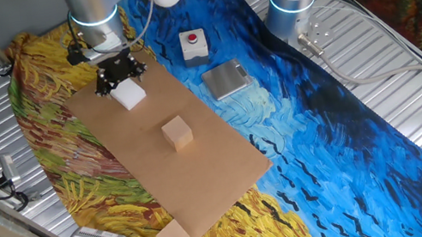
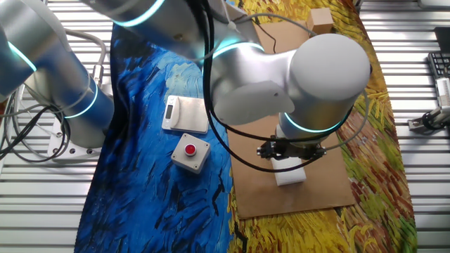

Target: Clean the tabletop with a sponge

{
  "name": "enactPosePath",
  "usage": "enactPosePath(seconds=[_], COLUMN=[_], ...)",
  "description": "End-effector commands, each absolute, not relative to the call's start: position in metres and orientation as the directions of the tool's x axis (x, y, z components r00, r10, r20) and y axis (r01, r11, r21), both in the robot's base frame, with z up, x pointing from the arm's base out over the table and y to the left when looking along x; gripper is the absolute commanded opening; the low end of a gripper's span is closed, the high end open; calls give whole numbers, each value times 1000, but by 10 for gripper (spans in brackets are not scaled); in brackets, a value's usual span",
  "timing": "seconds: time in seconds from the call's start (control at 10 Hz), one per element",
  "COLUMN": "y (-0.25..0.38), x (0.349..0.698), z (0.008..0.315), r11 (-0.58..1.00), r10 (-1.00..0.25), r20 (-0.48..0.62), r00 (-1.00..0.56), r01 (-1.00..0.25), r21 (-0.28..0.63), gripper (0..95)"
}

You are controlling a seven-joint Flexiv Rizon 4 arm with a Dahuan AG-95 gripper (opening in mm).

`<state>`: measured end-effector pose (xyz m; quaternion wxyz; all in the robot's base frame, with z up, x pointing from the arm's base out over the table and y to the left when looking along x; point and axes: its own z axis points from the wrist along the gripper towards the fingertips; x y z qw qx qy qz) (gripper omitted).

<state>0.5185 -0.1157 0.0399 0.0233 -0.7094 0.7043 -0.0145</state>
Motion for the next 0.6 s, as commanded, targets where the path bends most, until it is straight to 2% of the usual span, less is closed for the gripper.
enactPosePath(seconds=[0.1,0.6], y=[-116,-116], x=[518,518], z=[40,35], r11=[-15,-82], r10=[-1000,-997], r20=[-12,-2], r00=[16,82], r01=[-999,-995], r21=[-52,-49], gripper=[950,950])
